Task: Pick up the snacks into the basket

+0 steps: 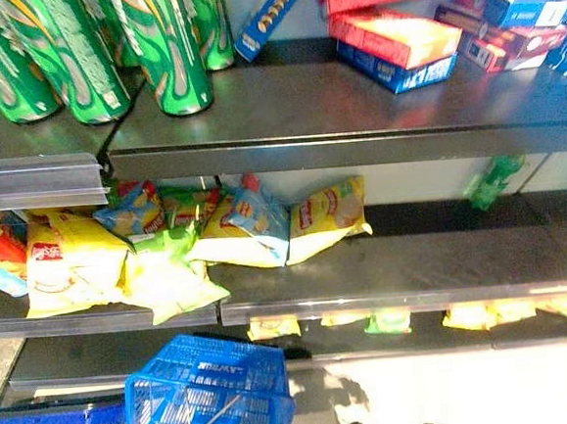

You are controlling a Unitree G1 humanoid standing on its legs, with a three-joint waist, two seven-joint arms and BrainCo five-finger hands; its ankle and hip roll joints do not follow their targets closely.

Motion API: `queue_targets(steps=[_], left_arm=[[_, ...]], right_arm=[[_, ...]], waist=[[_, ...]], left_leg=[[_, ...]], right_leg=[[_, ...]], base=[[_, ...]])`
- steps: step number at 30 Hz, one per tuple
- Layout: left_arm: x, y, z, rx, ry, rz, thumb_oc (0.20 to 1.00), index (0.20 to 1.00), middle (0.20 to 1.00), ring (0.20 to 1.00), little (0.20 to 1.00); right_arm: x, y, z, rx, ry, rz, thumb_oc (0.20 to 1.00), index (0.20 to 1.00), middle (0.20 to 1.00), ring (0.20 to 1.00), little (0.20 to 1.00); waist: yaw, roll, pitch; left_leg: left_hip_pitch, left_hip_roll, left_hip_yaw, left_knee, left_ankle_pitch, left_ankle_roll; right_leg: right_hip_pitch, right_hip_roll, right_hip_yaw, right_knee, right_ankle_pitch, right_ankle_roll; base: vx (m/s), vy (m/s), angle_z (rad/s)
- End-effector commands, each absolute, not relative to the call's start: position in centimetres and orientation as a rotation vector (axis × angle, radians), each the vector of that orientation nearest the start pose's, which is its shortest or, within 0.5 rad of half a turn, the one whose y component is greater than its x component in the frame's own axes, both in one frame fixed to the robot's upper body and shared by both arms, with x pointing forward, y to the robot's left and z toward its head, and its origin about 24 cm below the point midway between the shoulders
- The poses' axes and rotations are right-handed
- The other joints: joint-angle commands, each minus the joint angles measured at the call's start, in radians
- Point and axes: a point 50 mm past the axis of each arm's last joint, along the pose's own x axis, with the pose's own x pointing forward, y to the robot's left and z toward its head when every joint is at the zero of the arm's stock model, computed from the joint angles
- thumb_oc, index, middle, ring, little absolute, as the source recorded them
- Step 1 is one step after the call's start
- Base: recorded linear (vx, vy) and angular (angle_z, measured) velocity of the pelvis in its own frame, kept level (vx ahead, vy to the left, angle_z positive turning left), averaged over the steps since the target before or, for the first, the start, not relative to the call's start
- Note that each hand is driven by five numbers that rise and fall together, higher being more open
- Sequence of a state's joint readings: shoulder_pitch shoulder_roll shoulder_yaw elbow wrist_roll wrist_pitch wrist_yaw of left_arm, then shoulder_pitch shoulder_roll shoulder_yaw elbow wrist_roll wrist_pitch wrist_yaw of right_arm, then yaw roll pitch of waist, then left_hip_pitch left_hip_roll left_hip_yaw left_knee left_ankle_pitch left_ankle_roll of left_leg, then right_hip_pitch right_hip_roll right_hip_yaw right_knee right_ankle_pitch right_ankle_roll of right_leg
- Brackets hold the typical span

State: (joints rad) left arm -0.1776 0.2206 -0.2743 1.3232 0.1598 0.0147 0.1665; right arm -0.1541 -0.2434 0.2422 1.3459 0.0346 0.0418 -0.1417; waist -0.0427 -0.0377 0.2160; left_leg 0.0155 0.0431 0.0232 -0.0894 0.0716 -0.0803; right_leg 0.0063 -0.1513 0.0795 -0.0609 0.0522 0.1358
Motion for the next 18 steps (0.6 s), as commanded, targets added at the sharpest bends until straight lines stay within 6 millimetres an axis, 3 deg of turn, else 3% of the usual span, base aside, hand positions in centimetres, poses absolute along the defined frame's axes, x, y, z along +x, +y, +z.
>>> queue_targets(steps=[1, 5, 7, 8, 10, 11, 13, 16, 18], left_arm=[[14.5, 23.7, -14.7, 0.682, 1.143, 0.004, 0.200, 0.200, 0.200, 0.200, 0.200], [16.0, 23.8, -14.1, 0.709, 1.083, 0.011, 0.231, 0.231, 0.231, 0.231, 0.231], [16.2, 24.0, -13.9, 0.746, 1.073, -0.002, 0.347, 0.347, 0.347, 0.347, 0.347], [16.2, 24.2, -13.9, 0.774, 1.074, -0.017, 0.445, 0.445, 0.445, 0.445, 0.445], [16.3, 24.4, -13.8, 0.798, 1.073, -0.026, 0.479, 0.479, 0.479, 0.479, 0.479], [16.3, 24.3, -13.7, 0.789, 1.048, 0.000, 0.479, 0.479, 0.479, 0.479, 0.479], [16.4, 24.5, -13.6, 0.780, 1.045, 0.027, 0.485, 0.485, 0.485, 0.485, 0.485], [16.4, 25.0, -13.2, 0.727, 0.990, 0.075, 0.454, 0.454, 0.454, 0.454, 0.454], [15.5, 25.4, -13.3, 0.717, 0.985, 0.079, 0.432, 0.432, 0.432, 0.432, 0.432]], right_arm=[[16.4, -24.1, -13.8, -0.443, 1.095, -0.159, 1.000, 1.000, 1.000, 1.000, 1.000], [18.8, -23.7, -12.8, -0.422, 1.006, -0.176, 1.000, 1.000, 1.000, 1.000, 1.000], [19.5, -23.2, -12.6, -0.424, 0.978, -0.158, 1.000, 1.000, 1.000, 1.000, 1.000], [19.6, -23.0, -12.5, -0.422, 0.969, -0.153, 1.000, 1.000, 1.000, 1.000, 1.000], [20.0, -22.8, -12.3, -0.413, 0.944, -0.155, 1.000, 1.000, 1.000, 1.000, 1.000], [18.6, -22.2, -13.0, -0.429, 0.940, -0.131, 1.000, 1.000, 1.000, 1.000, 1.000], [19.3, -22.9, -12.3, -0.447, 0.888, -0.163, 1.000, 1.000, 1.000, 1.000, 1.000], [22.6, -23.3, -7.3, -0.484, 0.547, -0.127, 1.000, 1.000, 1.000, 1.000, 1.000], [23.2, -24.4, -3.5, -0.493, 0.362, -0.118, 1.000, 1.000, 1.000, 1.000, 1.000]], waist=[[-0.007, 0.015, 0.038], [-0.018, 0.008, 0.062], [-0.011, 0.000, 0.061], [-0.010, -0.001, 0.059], [-0.014, 0.002, 0.056], [-0.020, 0.012, 0.068], [-0.015, 0.011, 0.069], [-0.018, 0.016, 0.070], [-0.021, 0.026, 0.074]], left_leg=[[-0.059, -0.109, -0.009, 0.002, -0.072, 0.096], [-0.096, -0.114, 0.032, 0.002, -0.067, 0.100], [-0.101, -0.096, 0.071, 0.002, -0.069, 0.099], [-0.095, -0.088, 0.087, 0.002, -0.072, 0.097], [-0.091, -0.086, 0.085, 0.002, -0.069, 0.095], [-0.088, -0.079, 0.089, 0.002, -0.065, 0.093], [-0.086, -0.075, 0.086, 0.002, -0.061, 0.088], [-0.081, -0.062, 0.076, 0.002, -0.051, 0.074], [-0.075, -0.057, 0.059, 0.002, -0.045, 0.068]], right_leg=[[-0.114, 0.010, 0.047, -0.014, 0.079, 0.032], [-0.184, 0.012, 0.074, -0.012, 0.114, 0.055], [-0.198, 0.019, 0.048, -0.007, 0.115, 0.054], [-0.188, 0.023, 0.035, 0.000, 0.107, 0.050], [-0.175, 0.039, 0.056, 0.022, 0.091, 0.046], [-0.173, 0.051, 0.081, 0.028, 0.083, 0.042], [-0.167, 0.053, 0.078, 0.017, 0.080, 0.035], [-0.155, 0.055, 0.055, 0.015, 0.064, 0.024], [-0.141, 0.058, 0.035, 0.019, 0.050, 0.014]], base=[[-0.09, 0.106, -0.22], [-0.11, 0.082, -0.24], [-0.06, -0.003, -0.66], [0.01, -0.041, -1.06], [-0.02, -0.019, -0.65], [-0.09, 0.005, 0.02], [-0.09, -0.048, 0.00], [-0.03, -0.121, -0.09], [-0.01, -0.124, 0.11]])
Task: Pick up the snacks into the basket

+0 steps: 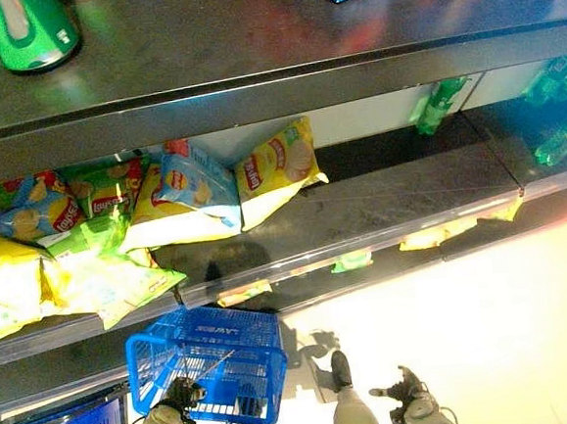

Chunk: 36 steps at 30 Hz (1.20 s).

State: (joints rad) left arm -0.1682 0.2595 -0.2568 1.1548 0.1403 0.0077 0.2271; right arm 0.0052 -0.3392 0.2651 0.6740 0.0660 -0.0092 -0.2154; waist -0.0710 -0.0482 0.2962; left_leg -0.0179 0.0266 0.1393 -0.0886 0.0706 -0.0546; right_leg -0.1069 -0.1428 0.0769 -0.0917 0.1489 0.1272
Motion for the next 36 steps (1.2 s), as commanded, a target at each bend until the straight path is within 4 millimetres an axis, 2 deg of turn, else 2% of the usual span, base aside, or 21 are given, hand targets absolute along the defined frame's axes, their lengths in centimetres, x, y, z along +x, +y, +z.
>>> queue_targets(steps=[1, 2, 3, 4, 6, 7, 9, 10, 11, 12, 13, 15, 19, 21, 25, 26, 28, 29, 31, 32, 36], left_arm=[[14.9, 25.6, -13.4, 0.713, 0.993, 0.087, 0.420, 0.420, 0.420, 0.420, 0.420], [14.6, 25.9, -13.5, 0.716, 1.006, 0.097, 0.410, 0.410, 0.410, 0.410, 0.410], [14.2, 26.1, -13.6, 0.717, 1.027, 0.103, 0.310, 0.310, 0.310, 0.310, 0.310], [14.2, 26.1, -13.6, 0.727, 1.024, 0.100, 0.275, 0.275, 0.275, 0.275, 0.275], [15.0, 25.8, -13.4, 0.742, 1.000, 0.086, 0.272, 0.272, 0.272, 0.272, 0.272], [15.3, 25.6, -13.4, 0.740, 1.000, 0.090, 0.313, 0.313, 0.313, 0.313, 0.313], [15.3, 25.6, -13.4, 0.739, 0.999, 0.090, 0.316, 0.316, 0.316, 0.316, 0.316], [15.7, 25.7, -13.2, 0.736, 0.999, 0.106, 0.231, 0.231, 0.231, 0.231, 0.231], [15.8, 25.7, -13.2, 0.731, 1.001, 0.111, 0.231, 0.231, 0.231, 0.231, 0.231], [15.8, 25.7, -13.2, 0.731, 1.000, 0.111, 0.200, 0.200, 0.200, 0.200, 0.200], [15.7, 25.7, -13.2, 0.731, 1.005, 0.115, 0.200, 0.200, 0.200, 0.200, 0.200], [16.0, 25.5, -13.2, 0.728, 0.997, 0.115, 0.200, 0.200, 0.200, 0.200, 0.200], [16.3, 25.4, -13.1, 0.718, 0.993, 0.124, 0.200, 0.200, 0.200, 0.200, 0.200], [16.7, 25.3, -13.0, 0.721, 0.988, 0.119, 0.200, 0.200, 0.200, 0.200, 0.200], [17.3, 25.2, -12.8, 0.728, 0.979, 0.119, 0.200, 0.200, 0.200, 0.200, 0.200], [17.6, 25.5, -12.5, 0.737, 0.976, 0.126, 0.200, 0.200, 0.200, 0.200, 0.200], [17.7, 25.6, -12.5, 0.731, 0.979, 0.133, 0.200, 0.200, 0.200, 0.200, 0.200], [17.8, 25.9, -12.4, 0.733, 0.978, 0.142, 0.200, 0.200, 0.200, 0.200, 0.200], [17.8, 25.9, -12.4, 0.732, 0.978, 0.142, 0.200, 0.200, 0.200, 0.200, 0.200], [18.0, 26.6, -12.1, 0.738, 0.970, 0.166, 0.200, 0.200, 0.200, 0.200, 0.200], [19.1, 27.4, -11.1, 0.765, 0.915, 0.189, 0.200, 0.200, 0.200, 0.200, 0.200]], right_arm=[[23.3, -24.8, -1.4, -0.491, 0.271, -0.117, 1.000, 1.000, 1.000, 1.000, 1.000], [23.4, -25.1, -0.5, -0.493, 0.230, -0.118, 1.000, 1.000, 1.000, 1.000, 1.000], [24.0, -25.1, 0.9, -0.488, 0.170, -0.112, 1.000, 1.000, 1.000, 1.000, 1.000], [24.4, -25.1, 2.1, -0.493, 0.115, -0.108, 1.000, 1.000, 1.000, 1.000, 1.000], [25.4, -24.9, 4.6, -0.513, 0.005, -0.105, 1.000, 1.000, 1.000, 1.000, 1.000], [26.2, -24.8, 6.7, -0.536, -0.076, -0.115, 1.000, 1.000, 1.000, 1.000, 1.000], [26.2, -24.8, 6.7, -0.537, -0.076, -0.116, 1.000, 1.000, 1.000, 1.000, 1.000], [26.9, -24.8, 9.2, -0.566, -0.171, -0.127, 1.000, 1.000, 1.000, 1.000, 1.000], [27.1, -24.8, 10.3, -0.559, -0.212, -0.138, 1.000, 1.000, 1.000, 1.000, 1.000], [27.1, -24.9, 10.3, -0.560, -0.212, -0.138, 1.000, 1.000, 1.000, 1.000, 1.000], [27.5, -25.0, 12.2, -0.562, -0.283, -0.162, 1.000, 1.000, 1.000, 1.000, 1.000], [28.0, -24.8, 14.1, -0.548, -0.356, -0.174, 1.000, 1.000, 1.000, 1.000, 1.000], [29.2, -24.3, 15.3, -0.498, -0.390, -0.172, 1.000, 1.000, 1.000, 1.000, 1.000], [31.0, -23.7, 16.8, -0.539, -0.407, -0.165, 1.000, 1.000, 1.000, 1.000, 1.000], [33.5, -23.5, 16.8, -0.559, -0.339, -0.168, 1.000, 1.000, 1.000, 1.000, 1.000], [35.0, -23.8, 16.8, -0.599, -0.281, -0.184, 1.000, 1.000, 1.000, 1.000, 1.000], [35.8, -23.9, 17.1, -0.629, -0.259, -0.191, 1.000, 1.000, 1.000, 1.000, 1.000], [37.0, -24.4, 17.3, -0.674, -0.203, -0.217, 1.000, 1.000, 1.000, 1.000, 1.000], [37.0, -24.4, 17.3, -0.674, -0.203, -0.216, 1.000, 1.000, 1.000, 1.000, 1.000], [38.3, -25.5, 18.1, -0.711, -0.141, -0.276, 1.000, 1.000, 1.000, 1.000, 1.000], [39.2, -26.4, 19.5, -0.702, -0.115, -0.336, 1.000, 1.000, 1.000, 1.000, 1.000]], waist=[[0.006, 0.044, -0.007], [0.007, 0.047, -0.007], [0.008, 0.051, -0.009], [0.008, 0.057, -0.011], [0.013, 0.062, -0.017], [0.018, 0.065, -0.017], [0.016, 0.066, -0.016], [0.022, 0.068, -0.017], [0.023, 0.069, -0.018], [0.022, 0.070, -0.017], [0.029, 0.069, -0.018], [0.034, 0.067, -0.013], [0.045, 0.061, -0.005], [0.061, 0.050, 0.006], [0.078, 0.038, 0.019], [0.097, 0.029, 0.027], [0.102, 0.026, 0.031], [0.116, 0.019, 0.041], [0.116, 0.019, 0.041], [0.137, 0.015, 0.050], [0.162, 0.014, 0.063]], left_leg=[[-0.038, -0.037, -0.069, 0.001, -0.041, 0.039], [-0.037, -0.035, -0.076, 0.001, -0.038, 0.036], [-0.037, -0.032, -0.085, 0.001, -0.033, 0.032], [-0.039, -0.029, -0.095, 0.001, -0.028, 0.029], [-0.040, -0.021, -0.108, 0.001, -0.020, 0.024], [-0.041, -0.017, -0.120, 0.001, -0.013, 0.019], [-0.040, -0.017, -0.122, 0.001, -0.013, 0.019], [-0.045, -0.011, -0.132, 0.001, -0.007, 0.016], [-0.047, -0.010, -0.137, 0.001, -0.006, 0.015], [-0.047, -0.010, -0.138, 0.001, -0.006, 0.015], [-0.048, -0.010, -0.148, 0.001, -0.006, 0.015], [-0.050, -0.010, -0.157, 0.001, -0.005, 0.015], [-0.054, -0.011, -0.168, 0.001, -0.005, 0.018], [-0.058, -0.017, -0.180, 0.001, -0.004, 0.023], [-0.068, -0.025, -0.187, 0.001, -0.001, 0.026], [-0.080, -0.031, -0.193, 0.001, 0.003, 0.028], [-0.086, -0.034, -0.195, 0.001, 0.005, 0.029], [-0.100, -0.039, -0.200, 0.001, 0.009, 0.031], [-0.100, -0.039, -0.201, 0.001, 0.009, 0.031], [-0.120, -0.046, -0.208, 0.001, 0.014, 0.032], [-0.148, -0.059, -0.220, 0.001, 0.022, 0.035]], right_leg=[[-0.017, 0.052, 0.023, 0.051, -0.056, 0.016], [-0.011, 0.053, 0.013, 0.049, -0.060, 0.012], [-0.002, 0.058, 0.005, 0.044, -0.063, 0.007], [0.005, 0.060, -0.005, 0.038, -0.066, 0.003], [0.016, 0.065, -0.023, 0.032, -0.072, -0.002], [0.025, 0.070, -0.034, 0.030, -0.077, -0.007], [0.026, 0.070, -0.036, 0.030, -0.077, -0.007], [0.028, 0.073, -0.042, 0.034, -0.085, -0.013], [0.029, 0.074, -0.047, 0.037, -0.087, -0.014], [0.029, 0.074, -0.048, 0.037, -0.087, -0.015], [0.028, 0.074, -0.056, 0.044, -0.092, -0.017], [0.026, 0.072, -0.063, 0.054, -0.095, -0.018], [0.021, 0.067, -0.073, 0.065, -0.098, -0.018], [0.014, 0.061, -0.084, 0.078, -0.101, -0.017], [0.006, 0.052, -0.092, 0.082, -0.097, -0.013], [0.000, 0.047, -0.095, 0.079, -0.090, -0.010], [-0.004, 0.046, -0.097, 0.077, -0.088, -0.010], [-0.010, 0.041, -0.101, 0.070, -0.080, -0.007], [-0.010, 0.041, -0.101, 0.070, -0.080, -0.007], [-0.019, 0.035, -0.107, 0.061, -0.073, -0.004], [-0.029, 0.027, -0.117, 0.047, -0.061, 0.002]], base=[[0.00, -0.121, 0.21], [0.00, -0.133, 0.27], [-0.01, -0.120, 0.34], [-0.01, -0.130, 0.37], [0.01, -0.123, 0.27], [0.01, -0.097, 0.21], [0.00, -0.050, 0.29], [0.00, -0.056, 0.18], [0.00, -0.056, 0.07], [0.01, -0.035, 0.18], [0.01, -0.025, 0.17], [0.00, -0.019, 0.12], [0.00, 0.000, 0.17], [-0.01, 0.017, 0.09], [0.00, 0.028, 0.14], [-0.01, 0.031, 0.08], [-0.01, 0.037, 0.10], [0.00, 0.033, 0.18], [0.00, 0.044, 0.17], [0.01, 0.054, 0.05], [0.01, 0.070, 0.09]])
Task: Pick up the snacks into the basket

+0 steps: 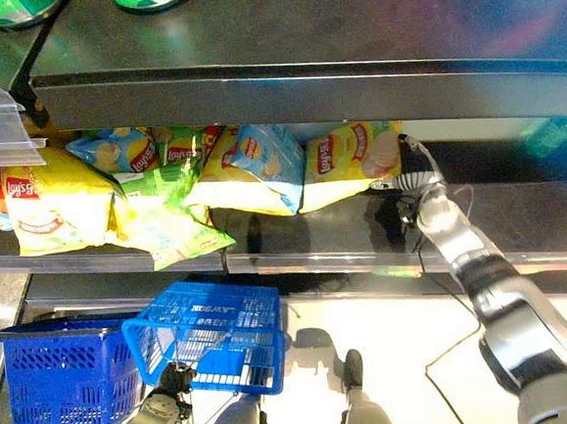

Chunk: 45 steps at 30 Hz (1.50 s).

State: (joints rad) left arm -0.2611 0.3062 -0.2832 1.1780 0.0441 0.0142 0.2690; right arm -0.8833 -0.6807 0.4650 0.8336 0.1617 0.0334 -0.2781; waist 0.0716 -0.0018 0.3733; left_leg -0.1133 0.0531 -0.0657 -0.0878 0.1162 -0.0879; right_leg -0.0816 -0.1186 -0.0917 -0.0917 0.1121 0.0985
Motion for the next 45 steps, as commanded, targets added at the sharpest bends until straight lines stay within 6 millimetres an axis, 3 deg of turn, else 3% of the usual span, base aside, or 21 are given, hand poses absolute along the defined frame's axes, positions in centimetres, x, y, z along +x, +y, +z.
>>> queue_targets(steps=[1, 7, 11, 18, 19, 20, 27, 33, 40, 45], left_arm=[[19.2, 27.7, -10.8, 0.773, 0.904, 0.198, 0.200, 0.200, 0.200, 0.200, 0.200], [19.2, 28.4, -10.5, 0.781, 0.894, 0.210, 0.200, 0.200, 0.200, 0.200, 0.200], [19.1, 28.6, -10.4, 0.776, 0.884, 0.218, 0.200, 0.200, 0.200, 0.200, 0.200], [18.8, 28.3, -10.5, 0.736, 0.864, 0.241, 0.200, 0.200, 0.200, 0.200, 0.200], [18.9, 28.2, -10.4, 0.732, 0.855, 0.245, 0.200, 0.200, 0.200, 0.200, 0.200], [18.8, 28.1, -10.4, 0.732, 0.852, 0.241, 0.200, 0.200, 0.200, 0.200, 0.200], [19.4, 27.8, -10.1, 0.722, 0.816, 0.241, 0.200, 0.200, 0.200, 0.200, 0.200], [20.1, 28.4, -9.5, 0.704, 0.805, 0.294, 0.200, 0.200, 0.200, 0.200, 0.200], [20.0, 28.5, -9.7, 0.689, 0.838, 0.303, 0.200, 0.200, 0.200, 0.200, 0.200], [19.0, 28.7, -10.5, 0.669, 0.904, 0.295, 0.200, 0.200, 0.200, 0.200, 0.200]], right_arm=[[39.4, -26.5, 20.0, -0.706, -0.114, -0.346, 1.000, 1.000, 1.000, 1.000, 1.000], [39.6, -27.5, 21.7, -0.694, -0.117, -0.402, 1.000, 1.000, 1.000, 1.000, 1.000], [38.9, -30.1, 23.3, -0.643, -0.128, -0.509, 1.000, 1.000, 1.000, 1.000, 1.000], [38.4, -31.4, 22.9, -0.481, -0.124, -0.579, 1.000, 1.000, 1.000, 1.000, 1.000], [38.4, -31.4, 22.2, -0.461, -0.109, -0.580, 0.950, 0.950, 0.950, 0.950, 0.950], [38.4, -31.3, 21.8, -0.467, -0.101, -0.574, 0.200, 0.200, 0.200, 0.200, 0.200], [38.8, -29.3, 17.8, -0.472, -0.014, -0.500, 0.200, 0.200, 0.200, 0.200, 0.200], [37.6, -28.1, 15.6, -0.443, -0.057, -0.432, 0.200, 0.200, 0.200, 0.200, 0.200], [33.6, -31.7, 13.7, -0.333, -0.091, -0.508, 0.200, 0.200, 0.200, 0.200, 0.200], [30.9, -34.3, 14.4, -0.235, -0.154, -0.566, 0.200, 0.200, 0.200, 0.200, 0.200]], waist=[[0.026, -0.032, -0.008], [0.049, -0.026, 0.007], [0.067, -0.011, 0.027], [0.091, 0.017, 0.046], [0.095, 0.021, 0.049], [0.098, 0.024, 0.049], [0.107, 0.039, 0.061], [0.067, 0.031, 0.071], [-0.008, 0.026, 0.045], [-0.046, 0.023, -0.012]], left_leg=[[-0.063, -0.089, -0.016, 0.001, -0.021, 0.068], [-0.103, -0.103, -0.034, 0.001, -0.012, 0.068], [-0.144, -0.118, -0.051, 0.001, -0.005, 0.062], [-0.174, -0.138, -0.072, 0.001, -0.002, 0.065], [-0.178, -0.140, -0.074, 0.001, 0.000, 0.064], [-0.183, -0.142, -0.076, 0.001, 0.001, 0.065], [-0.187, -0.139, -0.074, 0.001, 0.002, 0.065], [-0.164, -0.123, -0.049, 0.001, -0.005, 0.068], [-0.124, -0.113, -0.011, 0.001, -0.022, 0.072], [-0.069, -0.108, 0.026, 0.001, -0.048, 0.075]], right_leg=[[-0.058, 0.000, 0.048, 0.042, -0.021, 0.033], [-0.071, -0.013, 0.024, 0.026, -0.011, 0.040], [-0.080, -0.029, -0.005, 0.014, -0.007, 0.049], [-0.089, -0.048, -0.028, 0.010, -0.006, 0.056], [-0.090, -0.049, -0.033, 0.010, -0.006, 0.057], [-0.091, -0.050, -0.036, 0.009, -0.006, 0.058], [-0.100, -0.043, -0.031, 0.008, -0.009, 0.055], [-0.110, -0.026, 0.011, 0.015, -0.009, 0.049], [-0.110, -0.014, 0.050, 0.023, -0.012, 0.040], [-0.088, -0.001, 0.094, 0.015, -0.014, 0.039]], base=[[0.01, 0.063, 0.04], [0.03, 0.047, 0.13], [0.05, 0.045, 0.17], [0.05, 0.041, 0.13], [0.03, 0.016, 0.12], [0.02, 0.016, 0.11], [0.00, 0.003, 0.02], [-0.03, -0.004, -0.05], [-0.03, -0.012, -0.15], [0.04, -0.013, -0.28]])
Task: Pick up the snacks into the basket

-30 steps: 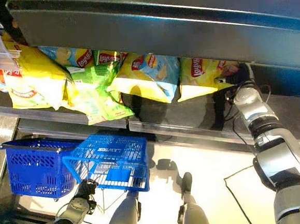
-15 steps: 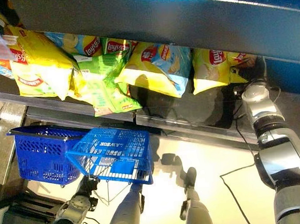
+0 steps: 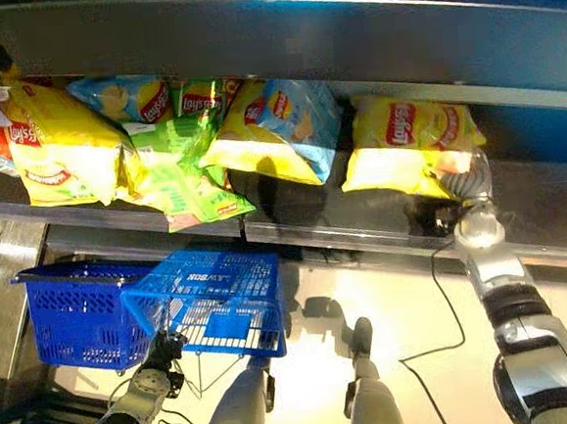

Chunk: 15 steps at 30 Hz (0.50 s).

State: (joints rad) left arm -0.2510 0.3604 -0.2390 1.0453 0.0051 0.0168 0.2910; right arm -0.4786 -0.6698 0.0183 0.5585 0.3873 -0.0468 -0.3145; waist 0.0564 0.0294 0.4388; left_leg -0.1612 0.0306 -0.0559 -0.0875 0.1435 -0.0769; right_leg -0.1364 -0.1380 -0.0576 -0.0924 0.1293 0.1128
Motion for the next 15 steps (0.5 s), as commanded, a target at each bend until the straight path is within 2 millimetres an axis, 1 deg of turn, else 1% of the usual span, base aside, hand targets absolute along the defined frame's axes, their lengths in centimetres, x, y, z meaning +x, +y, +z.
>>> queue_targets(steps=[1, 5, 6, 7, 10, 13, 14, 15], left_arm=[[18.7, 28.8, -10.6, 0.673, 0.920, 0.290, 0.200, 0.200, 0.200, 0.200, 0.200], [18.0, 28.9, -11.1, 0.672, 0.974, 0.273, 0.200, 0.200, 0.200, 0.200, 0.200], [17.6, 29.0, -11.3, 0.663, 1.000, 0.279, 0.200, 0.200, 0.200, 0.200, 0.200], [17.6, 29.0, -11.4, 0.664, 1.000, 0.277, 0.200, 0.200, 0.200, 0.200, 0.200], [17.2, 29.2, -11.5, 0.650, 1.022, 0.281, 0.200, 0.200, 0.200, 0.200, 0.200], [16.7, 29.2, -11.7, 0.630, 1.041, 0.286, 0.200, 0.200, 0.200, 0.200, 0.200], [16.7, 29.2, -11.7, 0.630, 1.041, 0.286, 0.200, 0.200, 0.200, 0.200, 0.200], [16.2, 29.3, -12.0, 0.615, 1.061, 0.290, 0.200, 0.200, 0.200, 0.200, 0.200]], right_arm=[[30.6, -35.0, 14.9, -0.223, -0.166, -0.586, 0.200, 0.200, 0.200, 0.200, 0.200], [29.1, -37.4, 17.1, -0.245, -0.225, -0.644, 0.200, 0.200, 0.200, 0.200, 0.200], [28.3, -38.1, 18.1, -0.261, -0.256, -0.653, 0.200, 0.200, 0.200, 0.200, 0.200], [28.2, -38.1, 18.1, -0.262, -0.255, -0.654, 0.200, 0.200, 0.200, 0.200, 0.200], [26.3, -38.7, 19.2, -0.296, -0.312, -0.637, 0.200, 0.200, 0.200, 0.200, 0.200], [24.8, -38.6, 18.8, -0.320, -0.312, -0.591, 0.200, 0.200, 0.200, 0.200, 0.200], [24.8, -38.6, 18.8, -0.320, -0.312, -0.591, 0.200, 0.200, 0.200, 0.200, 0.200], [23.7, -38.1, 18.1, -0.356, -0.288, -0.532, 0.200, 0.200, 0.200, 0.200, 0.200]], waist=[[-0.040, -0.010, -0.091], [-0.067, -0.015, -0.140], [-0.079, -0.016, -0.160], [-0.077, -0.015, -0.160], [-0.102, -0.020, -0.192], [-0.121, -0.022, -0.217], [-0.121, -0.022, -0.217], [-0.135, -0.024, -0.230]], left_leg=[[-0.011, -0.085, 0.024, 0.000, -0.079, 0.064], [0.030, -0.072, 0.044, 0.000, -0.092, 0.059], [0.045, -0.068, 0.049, 0.000, -0.095, 0.057], [0.046, -0.068, 0.049, 0.000, -0.096, 0.057], [0.064, -0.058, 0.061, 0.000, -0.102, 0.053], [0.078, -0.049, 0.074, 0.000, -0.107, 0.050], [0.078, -0.049, 0.074, 0.000, -0.107, 0.050], [0.087, -0.044, 0.084, 0.000, -0.109, 0.048]], right_leg=[[-0.028, 0.021, 0.068, 0.015, -0.032, 0.025], [0.000, 0.030, 0.090, 0.015, -0.041, 0.021], [0.012, 0.035, 0.096, 0.013, -0.045, 0.019], [0.013, 0.035, 0.096, 0.013, -0.045, 0.019], [0.026, 0.042, 0.107, 0.011, -0.047, 0.017], [0.033, 0.049, 0.118, 0.010, -0.047, 0.015], [0.033, 0.049, 0.118, 0.010, -0.047, 0.015], [0.038, 0.055, 0.127, 0.009, -0.047, 0.013]], base=[[0.07, -0.013, -0.35], [0.07, -0.053, -0.28], [0.05, -0.048, -0.19], [0.04, -0.059, -0.14], [0.04, -0.059, -0.10], [0.03, -0.051, -0.19], [0.03, -0.053, -0.14], [0.04, -0.059, -0.09]])
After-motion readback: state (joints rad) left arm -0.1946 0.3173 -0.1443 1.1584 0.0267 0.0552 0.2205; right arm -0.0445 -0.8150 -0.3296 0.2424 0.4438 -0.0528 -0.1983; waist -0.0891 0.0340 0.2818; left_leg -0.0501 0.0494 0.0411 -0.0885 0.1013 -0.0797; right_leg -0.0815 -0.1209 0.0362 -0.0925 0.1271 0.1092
